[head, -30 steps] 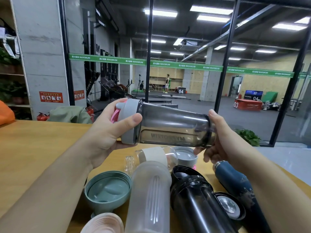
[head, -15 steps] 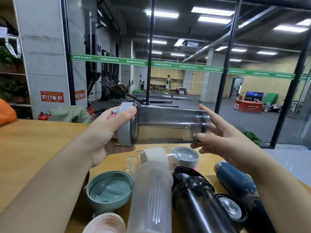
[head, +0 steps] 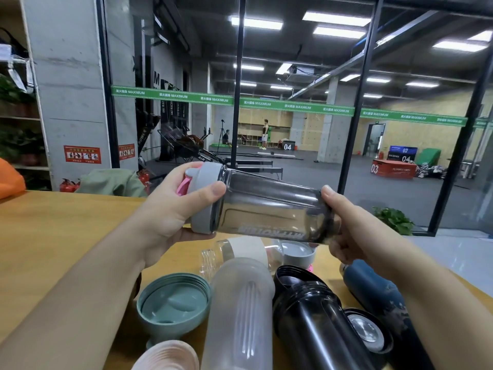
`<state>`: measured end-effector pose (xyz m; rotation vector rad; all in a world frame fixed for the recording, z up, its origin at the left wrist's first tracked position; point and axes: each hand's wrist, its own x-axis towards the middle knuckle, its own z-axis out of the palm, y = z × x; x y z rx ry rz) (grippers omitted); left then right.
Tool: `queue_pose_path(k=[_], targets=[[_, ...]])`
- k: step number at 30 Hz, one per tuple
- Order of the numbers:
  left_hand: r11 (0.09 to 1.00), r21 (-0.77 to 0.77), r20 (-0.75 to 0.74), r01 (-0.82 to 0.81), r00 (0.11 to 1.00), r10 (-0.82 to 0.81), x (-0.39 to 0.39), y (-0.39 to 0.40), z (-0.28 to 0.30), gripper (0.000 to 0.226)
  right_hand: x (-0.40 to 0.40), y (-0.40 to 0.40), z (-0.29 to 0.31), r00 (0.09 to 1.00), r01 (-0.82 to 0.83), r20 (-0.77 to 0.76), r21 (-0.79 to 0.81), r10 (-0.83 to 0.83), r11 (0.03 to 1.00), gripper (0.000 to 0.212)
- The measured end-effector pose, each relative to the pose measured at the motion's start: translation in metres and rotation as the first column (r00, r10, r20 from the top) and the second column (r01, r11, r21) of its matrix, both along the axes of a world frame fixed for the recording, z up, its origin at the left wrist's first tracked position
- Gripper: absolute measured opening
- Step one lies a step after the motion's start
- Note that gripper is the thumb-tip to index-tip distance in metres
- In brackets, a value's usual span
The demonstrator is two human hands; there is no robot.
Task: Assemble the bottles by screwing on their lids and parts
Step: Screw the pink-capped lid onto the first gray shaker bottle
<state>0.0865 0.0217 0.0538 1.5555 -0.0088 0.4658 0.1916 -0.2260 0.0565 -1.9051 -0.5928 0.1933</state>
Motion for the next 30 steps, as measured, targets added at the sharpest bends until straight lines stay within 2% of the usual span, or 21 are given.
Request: queue_pose_path(k=[2, 6, 13, 15, 18, 21, 23, 26, 30], targets=[[1.000, 0.022, 0.012, 0.002, 1.000, -0.002, -0.001, 0.001, 0.001, 0.087, 0.002, 0.000, -0.002, 0.998, -0.016, -0.053, -0.066, 0.012, 0.998, 0.098], [0.999, 0.032, 0.022, 0.016, 1.000, -0.017, -0.002, 0.001, 0.001, 0.087, 0.003, 0.001, -0.001, 0.996, -0.025, -0.090, -0.086, 0.017, 0.996, 0.087], [1.000, 0.017, 0.043, 0.009, 0.999, -0.009, -0.003, -0.002, 0.003, 0.082, -0.007, 0.009, 0.005, 0.994, -0.028, -0.100, 0.129, 0.041, 0.991, 0.049], [1.000, -0.002, 0.011, 0.012, 1.000, -0.012, -0.004, -0.002, 0.003, 0.075, -0.006, 0.008, 0.005, 0.998, -0.048, 0.036, 0.150, 0.043, 0.987, 0.044], [0.997, -0.078, -0.037, 0.008, 0.999, -0.011, -0.004, -0.004, 0.004, 0.065, -0.006, 0.003, 0.002, 0.970, -0.118, 0.228, 0.140, 0.084, 0.983, 0.078], [0.991, -0.137, -0.071, -0.005, 0.997, -0.005, -0.005, -0.007, 0.006, 0.068, -0.005, 0.000, 0.000, 0.934, -0.180, 0.334, 0.135, 0.127, 0.974, 0.089], [0.990, -0.139, -0.082, -0.016, 0.997, 0.005, -0.006, -0.008, 0.008, 0.062, -0.007, 0.000, 0.001, 0.931, -0.199, 0.339, 0.171, 0.132, 0.965, 0.089], [0.991, -0.135, -0.091, -0.007, 0.996, -0.005, -0.008, -0.009, 0.009, 0.049, -0.011, -0.001, 0.001, 0.912, -0.151, 0.401, 0.131, 0.087, 0.980, 0.082], [0.993, -0.120, -0.100, -0.022, 0.995, 0.010, -0.006, -0.008, 0.008, 0.053, -0.012, -0.002, -0.001, 0.890, -0.056, 0.454, 0.027, 0.038, 0.998, 0.075]])
